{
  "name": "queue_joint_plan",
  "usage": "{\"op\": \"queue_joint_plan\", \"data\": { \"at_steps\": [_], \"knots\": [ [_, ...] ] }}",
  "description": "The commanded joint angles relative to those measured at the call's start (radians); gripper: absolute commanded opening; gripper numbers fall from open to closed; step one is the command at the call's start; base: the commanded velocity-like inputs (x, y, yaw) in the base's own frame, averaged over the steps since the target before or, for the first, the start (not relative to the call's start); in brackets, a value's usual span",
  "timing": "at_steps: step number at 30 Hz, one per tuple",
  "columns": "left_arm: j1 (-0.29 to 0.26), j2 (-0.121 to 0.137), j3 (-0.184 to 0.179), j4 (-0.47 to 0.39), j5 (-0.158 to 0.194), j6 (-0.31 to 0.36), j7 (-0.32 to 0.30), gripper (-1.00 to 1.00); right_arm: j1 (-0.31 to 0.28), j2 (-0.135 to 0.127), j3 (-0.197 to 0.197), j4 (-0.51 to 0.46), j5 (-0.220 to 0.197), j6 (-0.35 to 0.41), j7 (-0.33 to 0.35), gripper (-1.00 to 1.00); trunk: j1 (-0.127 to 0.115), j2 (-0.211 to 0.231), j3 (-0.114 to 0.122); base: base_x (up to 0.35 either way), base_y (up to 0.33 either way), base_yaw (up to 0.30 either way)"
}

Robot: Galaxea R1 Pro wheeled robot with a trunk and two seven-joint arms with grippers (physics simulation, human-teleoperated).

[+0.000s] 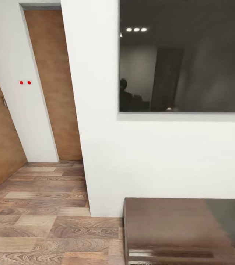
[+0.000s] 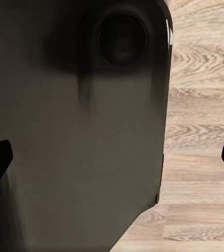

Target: In the bedroom, move the book from the bed onto either nightstand, and place the two sandals side by side next to the bed.

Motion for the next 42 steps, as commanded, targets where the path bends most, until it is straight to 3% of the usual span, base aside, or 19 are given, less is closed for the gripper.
{"op": "queue_joint_plan", "data": {
  "at_steps": [1, 36, 38, 42],
  "knots": [
    [0.0, 0.0, 0.0, -0.001, 0.0, 0.0, 0.0, 1.0, 0.0, 0.0, 0.0, 0.0, 0.0, 0.0, 0.0, 1.0, 0.0, 0.0, -0.001, 0.0, 0.0, -0.278],
    [0.0, 0.0, 0.0, -0.005, -0.001, -0.003, -0.001, 1.0, 0.0, 0.0, 0.001, 0.0, 0.0, 0.0, 0.0, 1.0, 0.0, 0.0, -0.001, 0.0, 0.0, -0.281],
    [0.0, 0.0, -0.001, -0.007, -0.001, -0.01, -0.002, 1.0, 0.0, 0.0, 0.001, 0.0, 0.0, 0.0, 0.0, 1.0, 0.0, 0.0, -0.001, 0.0, 0.0, -0.278],
    [0.0, 0.001, 0.0, -0.021, -0.001, -0.087, -0.001, 1.0, 0.0, 0.0, 0.001, 0.0, 0.0, 0.0, 0.0, 1.0, 0.0, 0.0, -0.001, 0.0, 0.0, -0.277]
  ]
}}
